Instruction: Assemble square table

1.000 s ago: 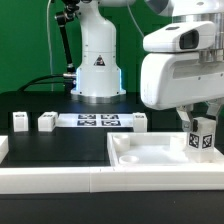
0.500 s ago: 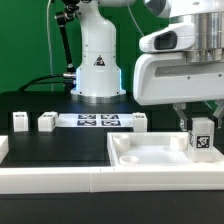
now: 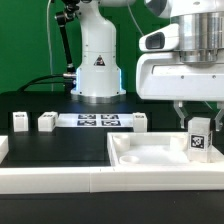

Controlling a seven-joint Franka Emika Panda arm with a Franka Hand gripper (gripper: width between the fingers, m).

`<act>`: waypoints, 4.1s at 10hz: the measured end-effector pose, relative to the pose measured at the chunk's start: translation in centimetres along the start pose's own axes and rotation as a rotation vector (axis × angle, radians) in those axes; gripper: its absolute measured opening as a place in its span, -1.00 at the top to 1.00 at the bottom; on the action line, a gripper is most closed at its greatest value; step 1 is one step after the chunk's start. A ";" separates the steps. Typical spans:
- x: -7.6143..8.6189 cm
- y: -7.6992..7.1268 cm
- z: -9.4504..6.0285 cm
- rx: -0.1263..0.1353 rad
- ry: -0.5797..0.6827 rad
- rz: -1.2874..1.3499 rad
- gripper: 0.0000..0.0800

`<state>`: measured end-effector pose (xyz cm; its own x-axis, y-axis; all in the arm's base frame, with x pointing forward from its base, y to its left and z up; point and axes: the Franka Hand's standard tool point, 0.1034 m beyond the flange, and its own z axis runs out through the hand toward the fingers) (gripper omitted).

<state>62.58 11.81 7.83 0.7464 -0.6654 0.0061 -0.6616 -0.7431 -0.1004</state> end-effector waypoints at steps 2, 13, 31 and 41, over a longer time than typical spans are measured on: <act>0.0 0.0 0.0 -0.004 0.005 0.136 0.27; 0.2 -0.2 -0.3 -0.020 -0.011 -0.396 -0.62; 0.1 -0.2 -0.2 -0.052 0.000 -0.938 0.28; 1.0 0.9 -0.2 -0.031 0.032 -0.098 0.25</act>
Offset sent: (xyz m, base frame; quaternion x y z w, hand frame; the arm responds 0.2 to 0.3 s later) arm -0.0005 -0.0047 0.0005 -0.0256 -0.0133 0.1508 0.9881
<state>62.74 10.51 7.94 0.8051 -0.5913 0.0463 -0.5881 -0.8060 -0.0673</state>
